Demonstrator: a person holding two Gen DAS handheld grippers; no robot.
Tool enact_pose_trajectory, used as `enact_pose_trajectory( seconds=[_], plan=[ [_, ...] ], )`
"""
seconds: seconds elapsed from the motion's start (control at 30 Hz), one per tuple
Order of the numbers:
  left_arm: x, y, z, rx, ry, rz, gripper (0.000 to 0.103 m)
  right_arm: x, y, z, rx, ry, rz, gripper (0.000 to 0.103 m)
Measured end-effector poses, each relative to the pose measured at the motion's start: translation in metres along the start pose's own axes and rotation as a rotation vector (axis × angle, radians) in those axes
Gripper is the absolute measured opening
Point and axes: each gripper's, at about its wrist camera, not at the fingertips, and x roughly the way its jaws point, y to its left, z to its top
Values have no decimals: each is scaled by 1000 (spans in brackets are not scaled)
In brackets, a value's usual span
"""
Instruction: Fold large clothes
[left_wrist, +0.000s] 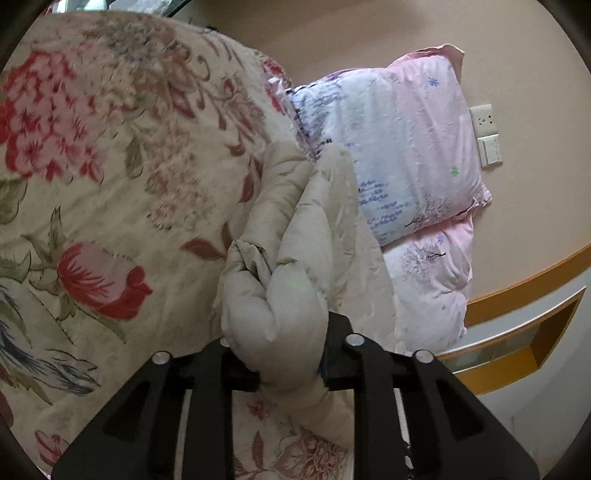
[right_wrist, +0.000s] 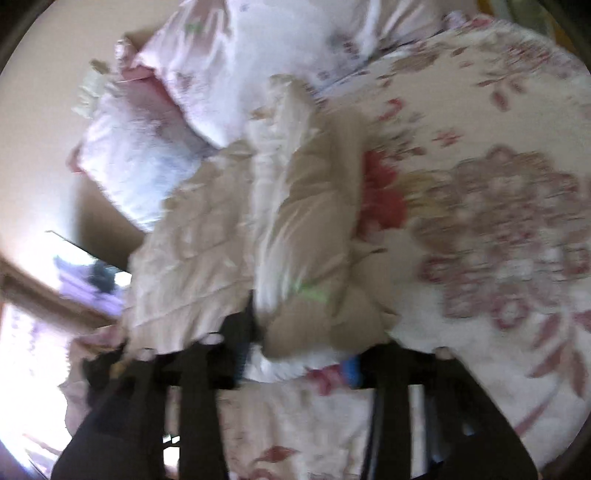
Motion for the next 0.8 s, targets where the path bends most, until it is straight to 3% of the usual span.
enact_pose_trajectory(
  seconds=[0.07, 0.13, 0.17, 0.27, 0.57, 0.8],
  plan=[
    [0, 1, 0, 4, -6, 4, 35, -16, 2, 3, -5, -89, -123, 69],
    [-1, 1, -1, 21, -15, 5, 55, -29, 12, 6, -39, -182, -228, 71],
    [-1, 0, -1, 33, -21, 6, 58, -36, 17, 7, -61, -221, -268, 71],
    [-2, -4, -3, 77, -32, 8, 67, -41, 53, 9, -184, -301, -299, 70],
    [2, -7, -6, 94, -57, 34, 68, 47, 183, -5, -576, -211, -234, 51],
    [4, -8, -8, 100, -78, 54, 68, 91, 208, -16, -644, -158, -243, 50]
  ],
)
